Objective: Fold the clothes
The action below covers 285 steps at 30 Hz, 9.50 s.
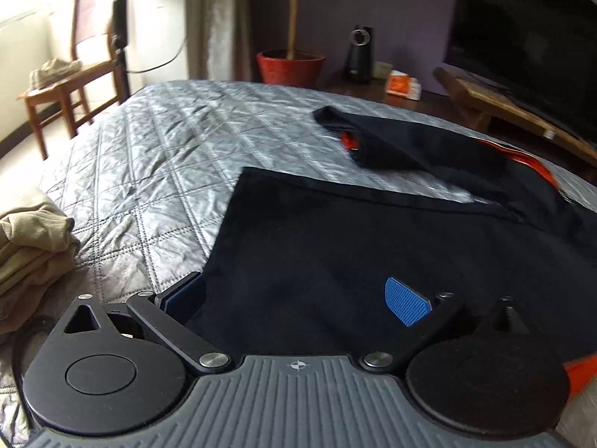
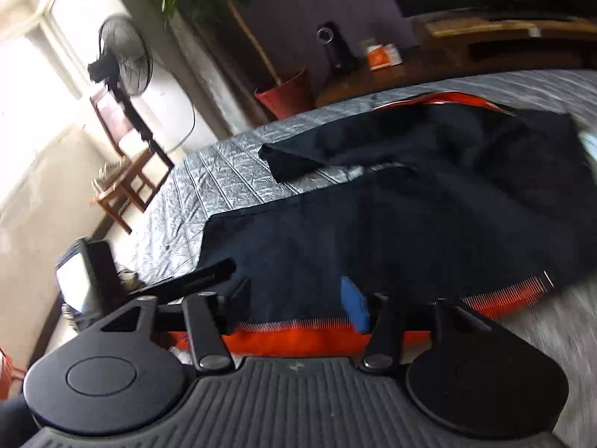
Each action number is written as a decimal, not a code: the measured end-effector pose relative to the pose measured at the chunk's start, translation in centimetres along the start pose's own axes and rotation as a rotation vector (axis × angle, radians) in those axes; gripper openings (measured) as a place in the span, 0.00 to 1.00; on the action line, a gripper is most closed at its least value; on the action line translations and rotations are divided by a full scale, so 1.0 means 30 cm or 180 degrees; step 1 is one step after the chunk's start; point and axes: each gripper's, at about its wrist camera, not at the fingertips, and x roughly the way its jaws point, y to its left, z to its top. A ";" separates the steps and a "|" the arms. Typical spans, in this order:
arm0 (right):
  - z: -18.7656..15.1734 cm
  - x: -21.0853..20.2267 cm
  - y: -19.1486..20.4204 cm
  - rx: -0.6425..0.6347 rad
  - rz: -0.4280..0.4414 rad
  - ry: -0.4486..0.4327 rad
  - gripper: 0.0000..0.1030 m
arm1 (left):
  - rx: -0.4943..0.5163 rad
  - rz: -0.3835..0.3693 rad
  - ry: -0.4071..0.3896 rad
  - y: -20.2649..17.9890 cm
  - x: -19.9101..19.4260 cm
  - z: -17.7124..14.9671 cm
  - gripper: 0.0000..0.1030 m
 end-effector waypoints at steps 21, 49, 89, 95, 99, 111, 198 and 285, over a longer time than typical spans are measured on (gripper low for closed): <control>-0.207 -0.145 -0.097 0.0768 -0.0452 -0.0118 0.51 | 0.0557 -0.0488 0.0162 -0.183 -0.423 -0.332 1.00; -0.276 -0.205 -0.018 0.0335 -0.0510 -0.0149 0.62 | 0.0661 -0.0719 0.0233 -0.229 -0.552 -0.431 1.00; -0.269 -0.185 -0.047 0.0662 -0.0405 -0.0205 0.74 | 0.0547 -0.0548 0.0270 -0.216 -0.489 -0.429 1.00; -0.285 -0.238 -0.087 0.1002 -0.0211 -0.0545 0.77 | 0.0572 -0.0431 0.0265 -0.224 -0.474 -0.434 1.00; -0.300 -0.264 -0.110 0.1166 -0.0206 -0.0653 0.80 | 0.0456 -0.0406 0.0249 -0.208 -0.473 -0.428 1.00; -0.288 -0.249 -0.067 0.0797 -0.0272 -0.0635 0.80 | 0.0075 -0.0505 0.0464 -0.154 -0.451 -0.405 1.00; -0.280 -0.218 -0.068 0.0759 -0.0357 -0.0477 0.80 | -0.1029 -0.1268 0.0754 -0.031 -0.413 -0.393 0.98; -0.267 -0.200 -0.061 0.0765 -0.0359 -0.0400 0.80 | -0.1131 -0.1258 0.0838 -0.013 -0.399 -0.391 0.93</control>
